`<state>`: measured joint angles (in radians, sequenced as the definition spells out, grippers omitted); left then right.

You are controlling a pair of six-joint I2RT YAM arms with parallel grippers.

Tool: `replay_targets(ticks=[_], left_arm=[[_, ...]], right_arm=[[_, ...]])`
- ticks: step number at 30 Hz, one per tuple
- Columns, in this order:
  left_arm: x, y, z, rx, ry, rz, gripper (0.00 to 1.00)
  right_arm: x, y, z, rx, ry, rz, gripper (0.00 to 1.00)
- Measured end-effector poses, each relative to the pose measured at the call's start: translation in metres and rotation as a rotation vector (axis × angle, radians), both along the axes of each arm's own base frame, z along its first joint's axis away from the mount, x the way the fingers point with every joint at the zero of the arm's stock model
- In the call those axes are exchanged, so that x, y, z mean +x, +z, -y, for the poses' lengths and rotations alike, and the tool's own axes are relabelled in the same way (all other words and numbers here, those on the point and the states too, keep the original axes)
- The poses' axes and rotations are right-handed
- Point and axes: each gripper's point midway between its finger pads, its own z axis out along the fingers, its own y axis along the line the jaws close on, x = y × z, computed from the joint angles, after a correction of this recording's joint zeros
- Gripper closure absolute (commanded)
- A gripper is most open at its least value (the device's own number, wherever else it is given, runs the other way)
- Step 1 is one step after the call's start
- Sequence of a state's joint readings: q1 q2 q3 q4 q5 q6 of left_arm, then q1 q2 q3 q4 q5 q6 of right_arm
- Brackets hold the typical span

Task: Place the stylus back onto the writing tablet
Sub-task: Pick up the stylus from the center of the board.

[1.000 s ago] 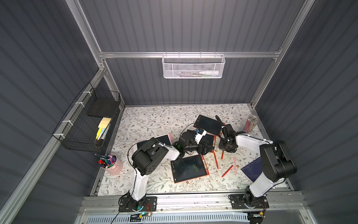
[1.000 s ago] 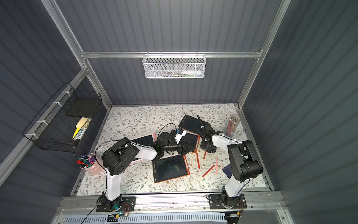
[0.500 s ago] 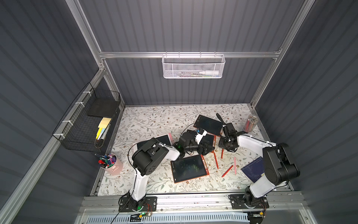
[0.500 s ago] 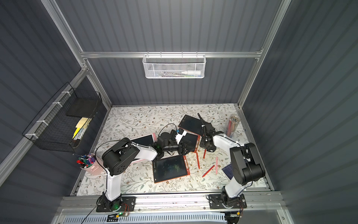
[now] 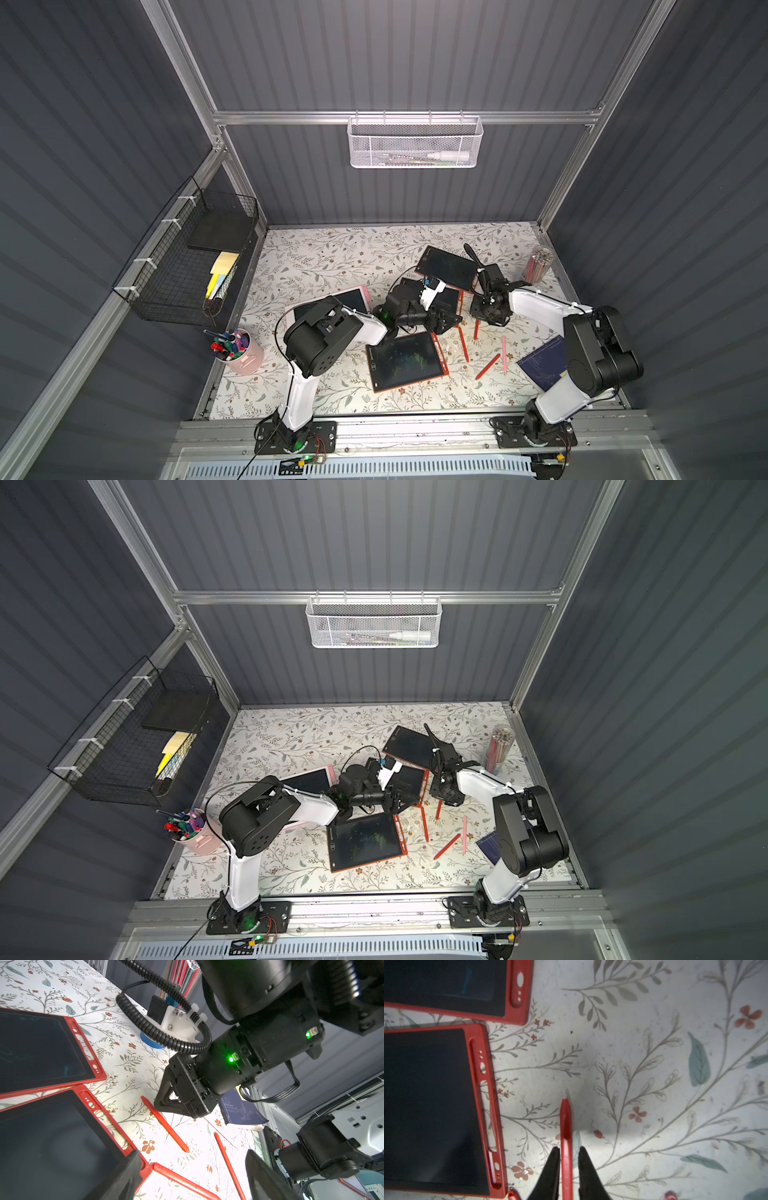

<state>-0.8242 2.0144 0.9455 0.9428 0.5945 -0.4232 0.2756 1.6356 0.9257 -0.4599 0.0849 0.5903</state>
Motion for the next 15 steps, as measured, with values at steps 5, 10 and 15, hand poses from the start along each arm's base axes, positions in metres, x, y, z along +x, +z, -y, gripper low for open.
replay_targets(ticks=[5,10,15], left_arm=[[0.001,0.0,0.0,0.002,0.008,0.001,0.19],[0.002,0.0,0.0,0.002,0.012,0.002,0.19],[0.003,0.0,0.0,0.003,0.018,0.003,0.19]], right_arm=[[-0.002,-0.009,-0.001,0.001,0.01,-0.027,0.79],[-0.002,-0.014,-0.001,-0.004,0.01,-0.039,0.81],[0.003,-0.014,-0.002,-0.005,0.008,-0.031,0.87]])
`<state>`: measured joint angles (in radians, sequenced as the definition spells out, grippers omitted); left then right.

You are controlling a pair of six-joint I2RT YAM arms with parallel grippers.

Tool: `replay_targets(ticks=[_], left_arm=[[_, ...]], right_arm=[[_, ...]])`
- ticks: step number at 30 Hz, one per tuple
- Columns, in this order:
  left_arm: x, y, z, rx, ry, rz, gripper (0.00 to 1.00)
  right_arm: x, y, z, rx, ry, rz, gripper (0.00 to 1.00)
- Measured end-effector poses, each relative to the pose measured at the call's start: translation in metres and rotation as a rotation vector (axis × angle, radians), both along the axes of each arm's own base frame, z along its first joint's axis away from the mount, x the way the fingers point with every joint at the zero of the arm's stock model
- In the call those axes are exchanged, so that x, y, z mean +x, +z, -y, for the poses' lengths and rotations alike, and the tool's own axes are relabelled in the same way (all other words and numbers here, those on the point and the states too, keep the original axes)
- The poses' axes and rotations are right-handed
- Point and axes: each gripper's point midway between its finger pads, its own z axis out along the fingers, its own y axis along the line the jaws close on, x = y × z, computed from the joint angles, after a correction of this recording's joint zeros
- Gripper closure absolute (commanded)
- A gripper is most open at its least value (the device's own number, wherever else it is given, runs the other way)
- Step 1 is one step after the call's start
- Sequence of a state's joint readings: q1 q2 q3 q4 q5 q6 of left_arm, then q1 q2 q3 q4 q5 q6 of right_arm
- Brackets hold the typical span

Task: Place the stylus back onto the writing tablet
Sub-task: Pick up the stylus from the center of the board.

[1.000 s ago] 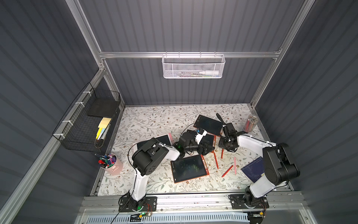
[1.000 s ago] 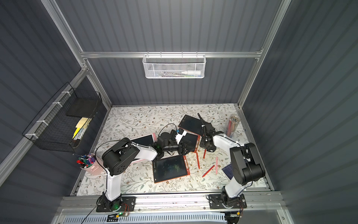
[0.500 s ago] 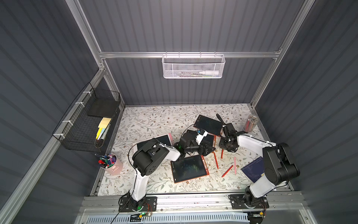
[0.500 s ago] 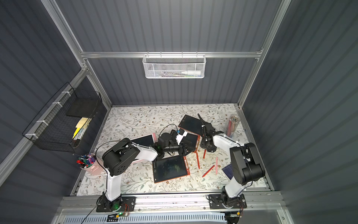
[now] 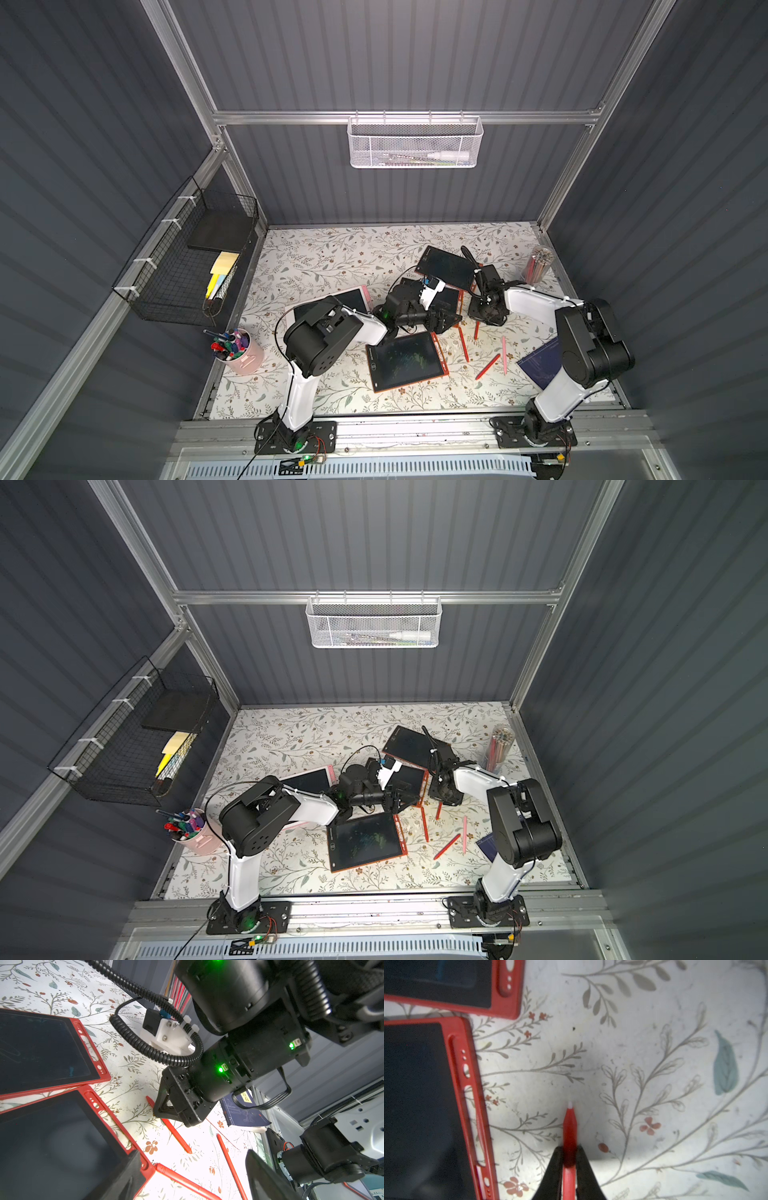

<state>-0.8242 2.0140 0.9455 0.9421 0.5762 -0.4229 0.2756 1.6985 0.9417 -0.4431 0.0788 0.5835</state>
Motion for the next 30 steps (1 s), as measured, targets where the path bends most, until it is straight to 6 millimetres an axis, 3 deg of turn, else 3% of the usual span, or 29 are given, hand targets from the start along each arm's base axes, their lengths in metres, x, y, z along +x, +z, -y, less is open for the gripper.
replay_targets(ticks=[7,30], left_arm=[[0.0,0.0,0.0,0.0,0.0,0.0,0.19],[-0.004,0.0,0.002,0.0,-0.009,0.0,0.19]], right_arm=[[0.004,0.001,-0.001,0.003,-0.001,0.008,0.92],[0.019,0.003,-0.006,0.011,0.009,0.032,0.89]])
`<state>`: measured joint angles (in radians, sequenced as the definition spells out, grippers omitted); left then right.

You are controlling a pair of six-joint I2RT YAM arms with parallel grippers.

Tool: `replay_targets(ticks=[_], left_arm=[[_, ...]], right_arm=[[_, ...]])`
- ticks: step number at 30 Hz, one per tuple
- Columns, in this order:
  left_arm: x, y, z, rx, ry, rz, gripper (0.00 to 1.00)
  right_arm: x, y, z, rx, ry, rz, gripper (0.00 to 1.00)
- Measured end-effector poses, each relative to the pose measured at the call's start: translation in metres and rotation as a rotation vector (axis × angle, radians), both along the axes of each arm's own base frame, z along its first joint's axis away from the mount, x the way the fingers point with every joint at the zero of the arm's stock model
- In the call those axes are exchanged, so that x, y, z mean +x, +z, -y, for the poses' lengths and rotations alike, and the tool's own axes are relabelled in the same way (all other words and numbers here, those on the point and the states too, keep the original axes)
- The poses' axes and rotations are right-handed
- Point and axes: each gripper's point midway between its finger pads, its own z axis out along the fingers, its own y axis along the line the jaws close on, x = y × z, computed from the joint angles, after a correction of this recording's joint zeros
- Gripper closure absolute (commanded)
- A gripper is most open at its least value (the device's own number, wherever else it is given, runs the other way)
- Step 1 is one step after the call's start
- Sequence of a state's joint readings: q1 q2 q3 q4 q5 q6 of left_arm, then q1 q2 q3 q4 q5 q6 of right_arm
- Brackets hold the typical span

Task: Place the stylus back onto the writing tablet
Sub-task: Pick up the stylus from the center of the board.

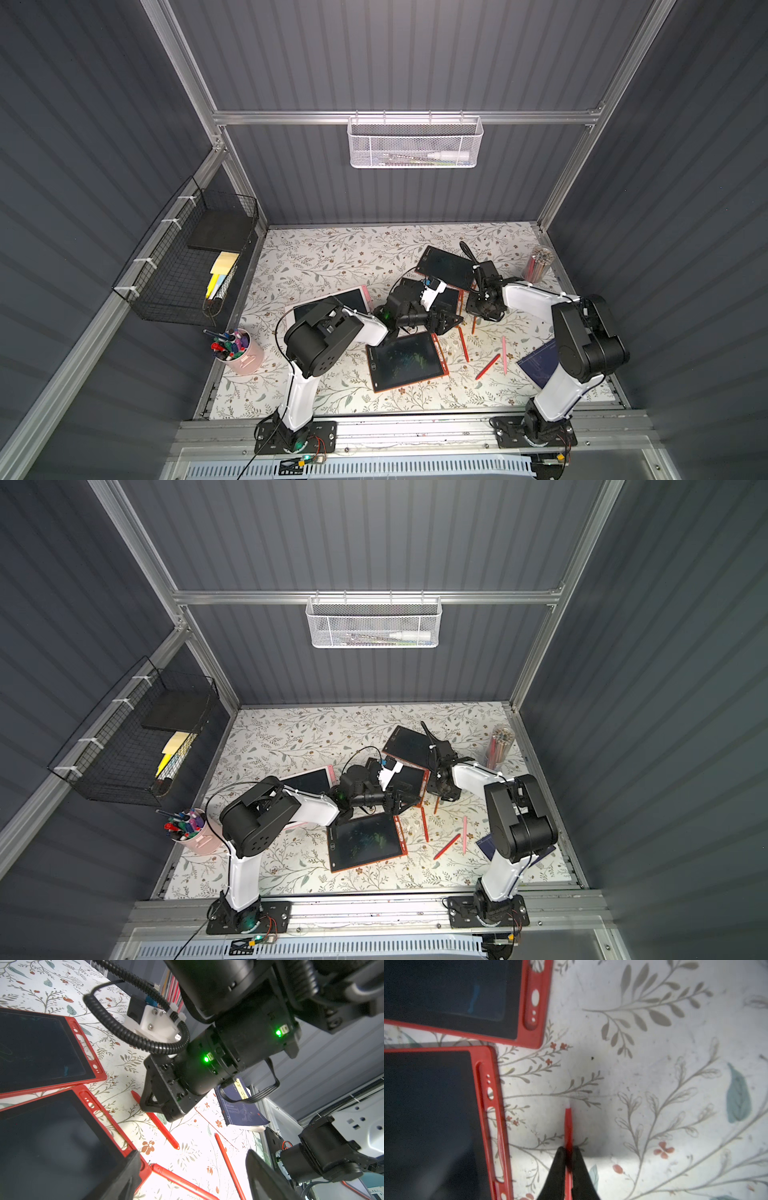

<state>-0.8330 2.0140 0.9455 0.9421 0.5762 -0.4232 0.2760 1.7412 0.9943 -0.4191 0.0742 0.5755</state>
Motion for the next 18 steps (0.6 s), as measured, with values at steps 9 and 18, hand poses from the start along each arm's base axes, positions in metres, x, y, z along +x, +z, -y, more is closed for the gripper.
replay_targets(ticks=[9,18], left_arm=[[0.0,0.0,0.0,0.0,0.0,0.0,0.19],[0.0,0.0,0.0,0.0,0.0,0.0,0.19]], right_arm=[[0.0057,-0.0016,-0.0016,-0.004,0.002,-0.011,0.87],[0.007,-0.0005,-0.0028,-0.003,0.012,-0.008,0.93]])
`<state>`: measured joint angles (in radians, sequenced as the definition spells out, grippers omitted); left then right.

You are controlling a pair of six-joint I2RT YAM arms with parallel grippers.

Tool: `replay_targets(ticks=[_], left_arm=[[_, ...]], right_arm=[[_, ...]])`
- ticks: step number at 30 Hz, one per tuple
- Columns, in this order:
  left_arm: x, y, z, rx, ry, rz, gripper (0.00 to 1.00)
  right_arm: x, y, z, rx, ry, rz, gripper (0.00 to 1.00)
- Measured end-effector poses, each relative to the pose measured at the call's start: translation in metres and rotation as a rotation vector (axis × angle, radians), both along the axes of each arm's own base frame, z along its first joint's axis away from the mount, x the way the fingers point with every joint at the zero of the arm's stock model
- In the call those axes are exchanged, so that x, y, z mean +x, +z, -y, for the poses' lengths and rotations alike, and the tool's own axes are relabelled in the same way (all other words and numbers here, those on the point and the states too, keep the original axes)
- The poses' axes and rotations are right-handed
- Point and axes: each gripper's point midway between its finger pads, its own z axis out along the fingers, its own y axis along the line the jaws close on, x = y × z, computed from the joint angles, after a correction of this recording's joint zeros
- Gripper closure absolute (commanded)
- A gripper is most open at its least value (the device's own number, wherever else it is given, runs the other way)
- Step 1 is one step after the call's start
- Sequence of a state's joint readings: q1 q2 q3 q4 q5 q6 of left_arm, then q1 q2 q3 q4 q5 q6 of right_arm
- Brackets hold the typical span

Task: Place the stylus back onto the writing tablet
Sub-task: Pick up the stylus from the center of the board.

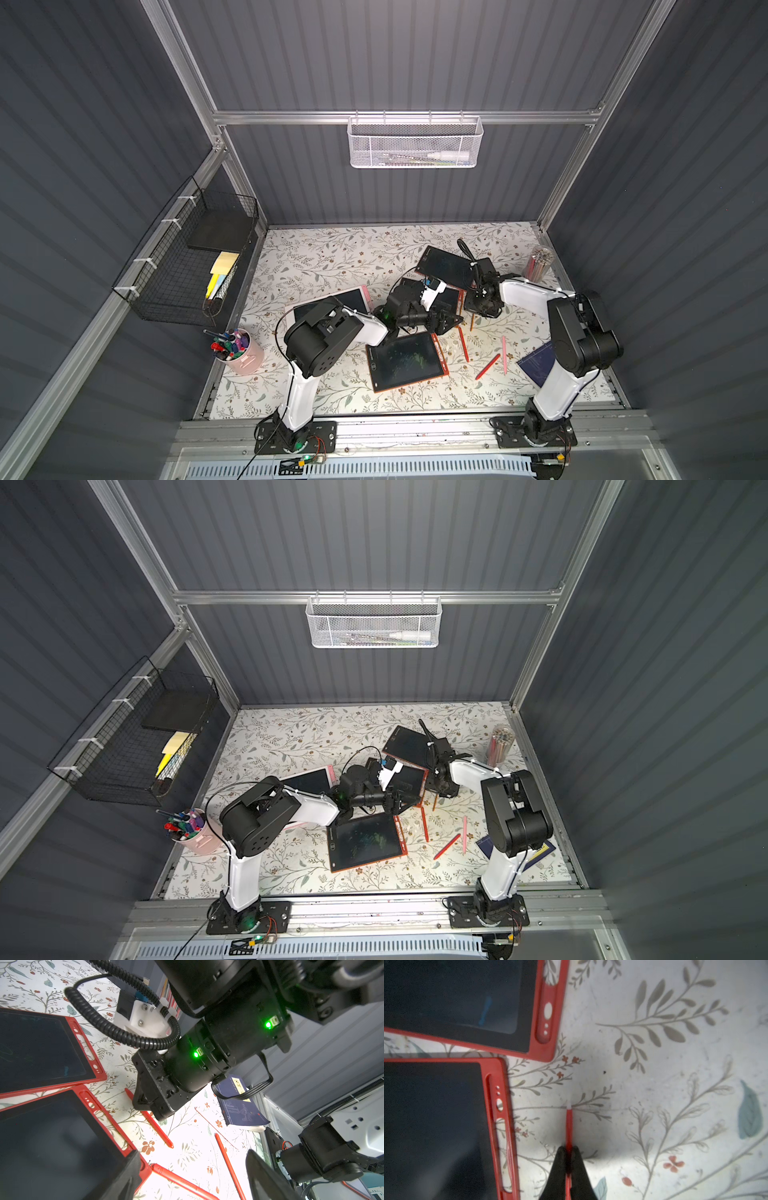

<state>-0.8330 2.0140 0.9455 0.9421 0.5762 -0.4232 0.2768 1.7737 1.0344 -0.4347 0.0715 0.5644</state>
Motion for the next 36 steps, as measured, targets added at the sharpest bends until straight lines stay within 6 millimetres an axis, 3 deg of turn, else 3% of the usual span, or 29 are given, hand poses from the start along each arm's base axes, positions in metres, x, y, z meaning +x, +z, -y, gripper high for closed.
replay_targets(ticks=[7,18,26,36], left_arm=[[-0.003,0.002,0.0,-0.005,-0.015,-0.009,0.19],[-0.014,0.021,0.001,-0.041,-0.069,-0.023,0.22],[-0.01,0.03,-0.007,-0.075,-0.094,-0.063,0.25],[-0.008,0.076,-0.022,-0.22,-0.14,-0.104,0.28]], right_arm=[[-0.005,0.013,0.001,0.007,0.015,0.025,0.93],[0.0,0.076,-0.025,0.172,0.098,0.204,0.93],[-0.001,0.124,-0.048,0.319,0.181,0.335,0.92],[-0.015,0.168,-0.072,0.492,0.264,0.433,0.92]])
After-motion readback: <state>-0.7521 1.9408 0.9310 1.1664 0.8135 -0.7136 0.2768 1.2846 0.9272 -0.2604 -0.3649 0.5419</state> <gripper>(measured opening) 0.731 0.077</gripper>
